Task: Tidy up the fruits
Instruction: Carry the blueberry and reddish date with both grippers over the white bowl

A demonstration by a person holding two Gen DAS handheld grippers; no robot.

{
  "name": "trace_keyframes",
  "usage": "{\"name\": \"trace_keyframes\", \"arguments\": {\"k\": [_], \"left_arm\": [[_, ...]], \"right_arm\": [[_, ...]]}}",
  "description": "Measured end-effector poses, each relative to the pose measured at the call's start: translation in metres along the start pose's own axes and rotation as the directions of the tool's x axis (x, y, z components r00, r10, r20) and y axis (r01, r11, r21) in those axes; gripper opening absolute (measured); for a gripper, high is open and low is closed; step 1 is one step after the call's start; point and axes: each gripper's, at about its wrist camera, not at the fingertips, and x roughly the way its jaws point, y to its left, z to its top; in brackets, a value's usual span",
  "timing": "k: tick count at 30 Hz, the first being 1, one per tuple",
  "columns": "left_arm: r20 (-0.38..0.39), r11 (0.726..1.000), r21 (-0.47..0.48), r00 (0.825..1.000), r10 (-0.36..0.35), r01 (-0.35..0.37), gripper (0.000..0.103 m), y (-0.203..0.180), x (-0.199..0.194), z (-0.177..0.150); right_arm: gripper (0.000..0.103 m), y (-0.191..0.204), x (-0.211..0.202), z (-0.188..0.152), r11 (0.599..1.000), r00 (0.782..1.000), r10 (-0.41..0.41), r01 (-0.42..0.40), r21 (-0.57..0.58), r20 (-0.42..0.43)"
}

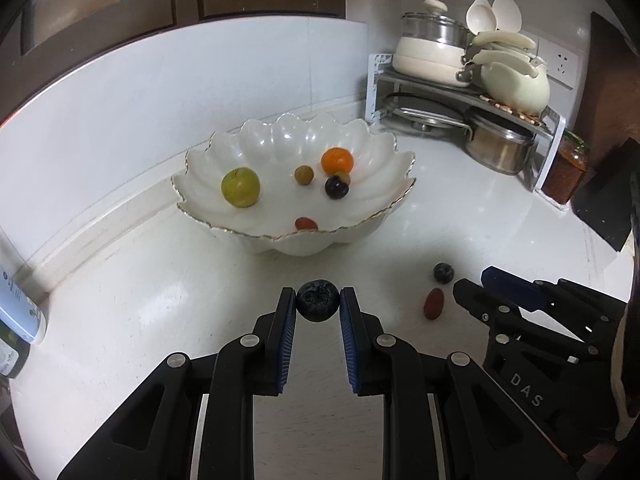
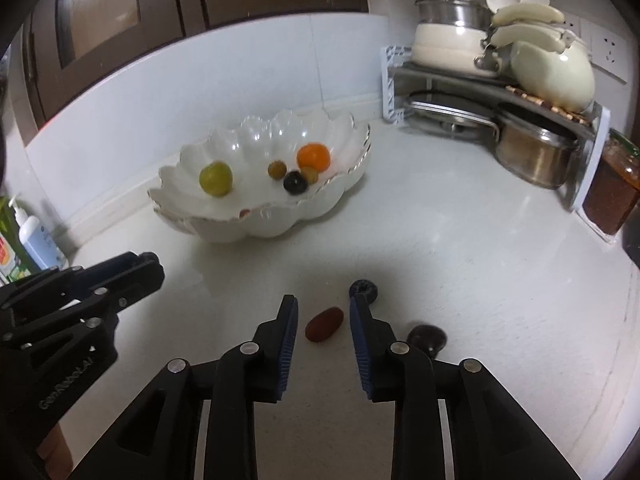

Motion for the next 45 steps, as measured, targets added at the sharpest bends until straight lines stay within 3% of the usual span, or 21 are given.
{"name": "trace_keyframes", "arguments": {"k": [3, 6, 25, 31, 45], "left_arm": [[-0.014, 1.0, -0.008, 1.0, 0.006, -0.006, 0.023, 0.004, 0.006, -0.005], [-0.027, 1.0, -0.017, 1.0, 0.008, -0.009, 0.023, 0.007, 0.011, -0.009], [-0.069, 0.999, -0.033, 0.998, 0.0, -0.002, 0.023, 0.013, 0.032, -0.016], [-0.073, 0.999, -0.038, 0.997, -0.002, -0.001, 0.023, 0.015, 0.033, -0.016], [-0.058, 0.997, -0.072, 0.998, -0.001, -0.003, 0.023, 0.014, 0.022, -0.014]], "right_arm": [[0.029, 0.003, 0.009, -0.003, 1.0, 1.0, 0.003, -0.004, -0.009, -0.02], [0.036, 0.005, 0.018, -0.006, 1.0, 0.999, -0.003, 0.002, -0.018, -0.033], [0.036, 0.003, 0.05, -0.01, 0.999, 0.996, -0.043, 0.041, -0.019, -0.078], [0.026, 0.003, 0.051, -0.011, 0.999, 0.995, -0.039, 0.037, -0.02, -0.088], [0.025, 0.006, 0.027, -0.002, 0.999, 0.999, -0.002, 0.0, -0.039, -0.033]]}}
